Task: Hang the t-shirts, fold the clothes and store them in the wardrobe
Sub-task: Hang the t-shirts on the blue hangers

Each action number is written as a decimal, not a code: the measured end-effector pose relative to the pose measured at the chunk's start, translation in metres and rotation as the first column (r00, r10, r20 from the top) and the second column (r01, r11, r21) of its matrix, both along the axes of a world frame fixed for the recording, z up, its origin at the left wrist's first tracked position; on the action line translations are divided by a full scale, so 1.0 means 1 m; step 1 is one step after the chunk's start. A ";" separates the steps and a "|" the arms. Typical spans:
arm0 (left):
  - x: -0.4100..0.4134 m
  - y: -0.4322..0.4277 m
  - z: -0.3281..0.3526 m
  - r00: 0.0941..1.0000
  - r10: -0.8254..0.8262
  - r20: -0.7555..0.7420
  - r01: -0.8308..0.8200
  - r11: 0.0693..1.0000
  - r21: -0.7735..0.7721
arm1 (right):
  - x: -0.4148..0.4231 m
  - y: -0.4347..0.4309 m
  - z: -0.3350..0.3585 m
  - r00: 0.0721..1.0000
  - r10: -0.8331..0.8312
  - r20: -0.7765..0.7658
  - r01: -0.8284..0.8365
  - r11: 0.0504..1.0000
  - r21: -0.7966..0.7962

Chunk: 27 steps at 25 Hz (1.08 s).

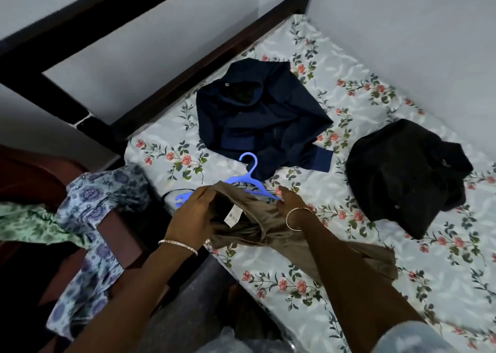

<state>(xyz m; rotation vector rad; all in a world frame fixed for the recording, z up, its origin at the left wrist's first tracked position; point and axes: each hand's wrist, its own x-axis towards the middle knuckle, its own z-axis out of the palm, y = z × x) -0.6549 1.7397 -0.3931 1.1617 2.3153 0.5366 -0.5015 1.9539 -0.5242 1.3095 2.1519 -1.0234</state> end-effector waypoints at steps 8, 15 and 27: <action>-0.006 0.006 0.006 0.997 0.044 0.067 -0.045 0.999 0.017 | 0.003 -0.009 -0.041 0.997 -0.040 -0.065 0.052 0.980 0.192; 0.004 0.001 0.026 0.991 0.082 0.103 -0.075 0.995 -0.069 | 0.061 -0.005 0.056 0.827 -0.042 -0.561 0.278 0.897 0.342; 0.015 0.075 0.124 0.995 0.089 0.039 -0.090 0.996 0.019 | 0.201 0.030 0.255 0.658 0.094 -0.747 0.429 0.769 0.474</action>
